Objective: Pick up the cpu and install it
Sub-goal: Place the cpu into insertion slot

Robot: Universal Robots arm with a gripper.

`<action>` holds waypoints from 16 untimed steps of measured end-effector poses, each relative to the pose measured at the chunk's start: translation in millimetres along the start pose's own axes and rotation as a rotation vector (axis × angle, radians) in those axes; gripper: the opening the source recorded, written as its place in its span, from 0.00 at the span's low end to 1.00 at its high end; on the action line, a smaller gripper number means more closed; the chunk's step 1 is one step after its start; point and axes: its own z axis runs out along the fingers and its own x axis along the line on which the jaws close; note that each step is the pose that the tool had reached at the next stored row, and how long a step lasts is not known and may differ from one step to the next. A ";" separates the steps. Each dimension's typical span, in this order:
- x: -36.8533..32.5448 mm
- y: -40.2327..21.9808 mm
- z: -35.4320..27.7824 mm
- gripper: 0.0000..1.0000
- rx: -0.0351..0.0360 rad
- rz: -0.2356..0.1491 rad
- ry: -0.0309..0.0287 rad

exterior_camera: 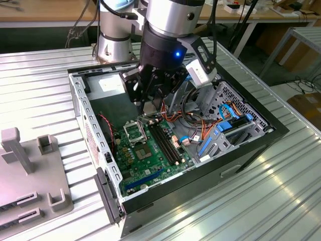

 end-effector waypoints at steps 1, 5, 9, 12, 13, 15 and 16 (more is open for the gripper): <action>-0.1 0.0 1.9 0.47 0.0000 0.000 0.0000; -0.2 0.0 3.1 0.47 0.0001 0.000 0.0000; -0.2 0.0 3.2 0.47 0.0000 0.000 0.0000; -0.2 0.0 3.9 0.47 -0.0002 0.000 -0.0002; -0.2 0.0 4.3 0.47 -0.0002 0.000 -0.0001; -0.2 -0.3 5.0 0.47 0.0000 0.000 0.0000; -0.2 -0.6 5.6 0.47 0.0001 0.000 0.0000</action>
